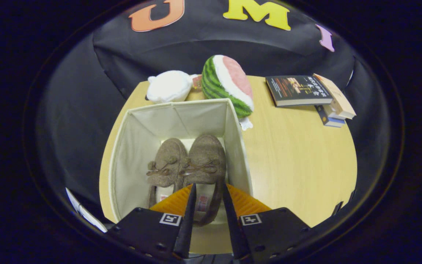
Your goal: Open the storage box then place both shoes into the box .Put the left shoe in first, then the right shoe, with the right side of both shoes facing outward in a uniform manner.
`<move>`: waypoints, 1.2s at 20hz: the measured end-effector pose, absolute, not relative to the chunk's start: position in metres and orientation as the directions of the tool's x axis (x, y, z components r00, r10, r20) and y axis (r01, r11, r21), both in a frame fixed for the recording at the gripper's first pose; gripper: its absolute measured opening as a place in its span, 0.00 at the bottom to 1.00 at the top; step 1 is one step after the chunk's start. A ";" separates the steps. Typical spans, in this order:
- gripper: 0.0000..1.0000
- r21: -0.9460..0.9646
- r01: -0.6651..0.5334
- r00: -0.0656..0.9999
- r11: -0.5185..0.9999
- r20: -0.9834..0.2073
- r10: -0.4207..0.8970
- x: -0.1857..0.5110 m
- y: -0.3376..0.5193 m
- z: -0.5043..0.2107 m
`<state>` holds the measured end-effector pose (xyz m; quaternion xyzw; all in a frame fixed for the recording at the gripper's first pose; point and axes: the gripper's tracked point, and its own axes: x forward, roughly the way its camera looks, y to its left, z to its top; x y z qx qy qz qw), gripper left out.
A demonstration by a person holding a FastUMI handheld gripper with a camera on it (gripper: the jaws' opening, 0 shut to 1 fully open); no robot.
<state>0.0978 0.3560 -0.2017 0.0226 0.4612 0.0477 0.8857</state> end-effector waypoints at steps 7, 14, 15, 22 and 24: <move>0.78 0.114 -0.150 0.704 0.982 -0.685 0.187 0.062 0.321 -0.118; 0.93 0.013 -0.083 0.921 0.996 -0.381 0.082 0.017 0.201 -0.011; 0.93 0.009 -0.062 0.945 0.998 -0.322 0.062 0.009 0.181 0.003; 0.92 -0.002 0.035 0.996 0.999 0.081 -0.035 -0.046 0.087 0.086; 0.92 0.010 0.032 0.994 0.999 0.105 -0.033 -0.064 0.080 0.085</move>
